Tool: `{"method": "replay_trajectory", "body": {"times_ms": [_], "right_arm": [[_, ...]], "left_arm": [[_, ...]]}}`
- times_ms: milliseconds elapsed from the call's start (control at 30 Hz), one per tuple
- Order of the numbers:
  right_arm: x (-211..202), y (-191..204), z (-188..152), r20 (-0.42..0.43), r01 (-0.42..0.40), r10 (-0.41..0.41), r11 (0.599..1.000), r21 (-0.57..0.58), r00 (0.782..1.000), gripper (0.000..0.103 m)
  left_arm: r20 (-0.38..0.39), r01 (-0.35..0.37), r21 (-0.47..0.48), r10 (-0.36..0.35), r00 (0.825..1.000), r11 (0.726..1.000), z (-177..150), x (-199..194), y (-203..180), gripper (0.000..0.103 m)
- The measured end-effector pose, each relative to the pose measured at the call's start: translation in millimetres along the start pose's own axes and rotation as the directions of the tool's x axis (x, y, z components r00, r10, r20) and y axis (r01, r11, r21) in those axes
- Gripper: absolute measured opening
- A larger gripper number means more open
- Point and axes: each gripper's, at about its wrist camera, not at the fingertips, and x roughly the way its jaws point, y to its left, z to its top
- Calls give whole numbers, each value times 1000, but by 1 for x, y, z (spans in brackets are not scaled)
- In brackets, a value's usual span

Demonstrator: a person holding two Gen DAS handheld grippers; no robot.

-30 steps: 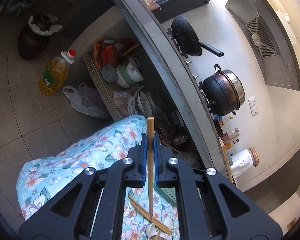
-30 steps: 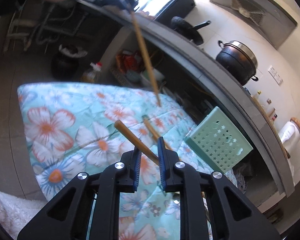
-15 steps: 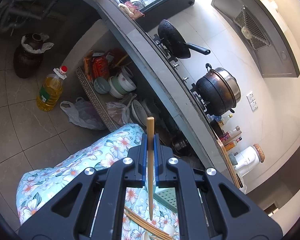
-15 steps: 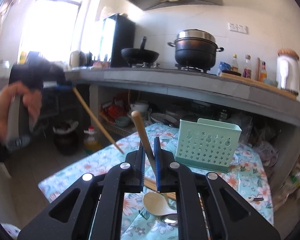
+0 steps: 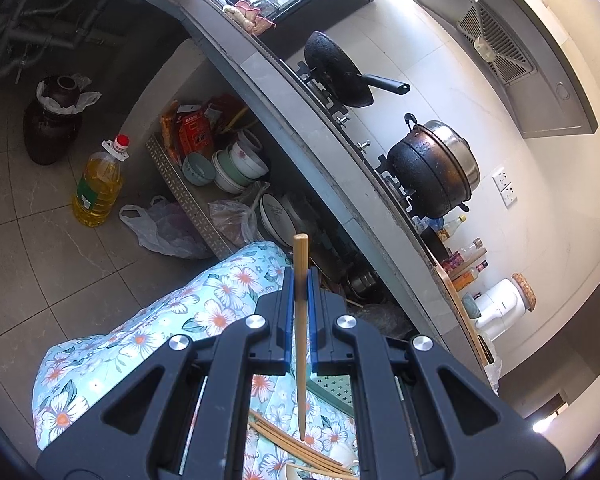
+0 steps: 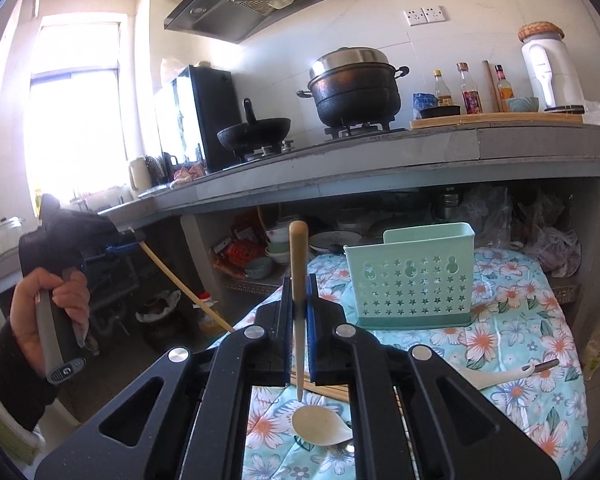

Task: Organize utensils
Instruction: 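Carry both chopsticks over the green holder while the left tool drops its chopstick in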

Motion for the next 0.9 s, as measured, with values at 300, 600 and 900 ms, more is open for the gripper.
{"method": "replay_trajectory", "body": {"times_ms": [300, 600, 900], "right_arm": [[-3, -32, 24, 33, -78, 75, 989, 128, 997, 6], [-7, -79, 89, 116, -83, 67, 987, 138, 991, 6], [6, -129, 157, 189, -19, -10, 989, 148, 982, 6]], "left_arm": [[11, 56, 53, -57, 998, 997, 7, -1, -21, 5], [5, 243, 192, -249, 969, 951, 18, 25, -98, 5], [-43, 389, 303, -395, 918, 870, -10, 91, -185, 5]]}}
